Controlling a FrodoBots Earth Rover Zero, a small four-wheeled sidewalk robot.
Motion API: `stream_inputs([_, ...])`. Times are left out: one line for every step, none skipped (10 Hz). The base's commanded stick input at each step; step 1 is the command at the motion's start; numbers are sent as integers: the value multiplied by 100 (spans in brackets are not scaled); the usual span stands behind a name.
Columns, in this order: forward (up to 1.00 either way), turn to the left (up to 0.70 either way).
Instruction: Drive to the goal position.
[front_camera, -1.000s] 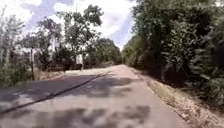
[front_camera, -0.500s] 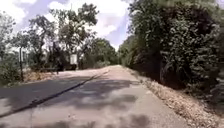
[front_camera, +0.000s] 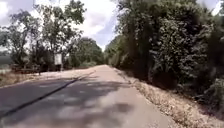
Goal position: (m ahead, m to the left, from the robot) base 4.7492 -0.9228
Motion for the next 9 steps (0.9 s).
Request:
stream_inputs([70, 0])
stream_inputs([70, 0])
stream_inputs([70, 0])
stream_inputs([70, 0])
stream_inputs([70, 0])
stream_inputs([70, 0])
stream_inputs([70, 0])
stream_inputs([70, 0])
stream_inputs([70, 0])
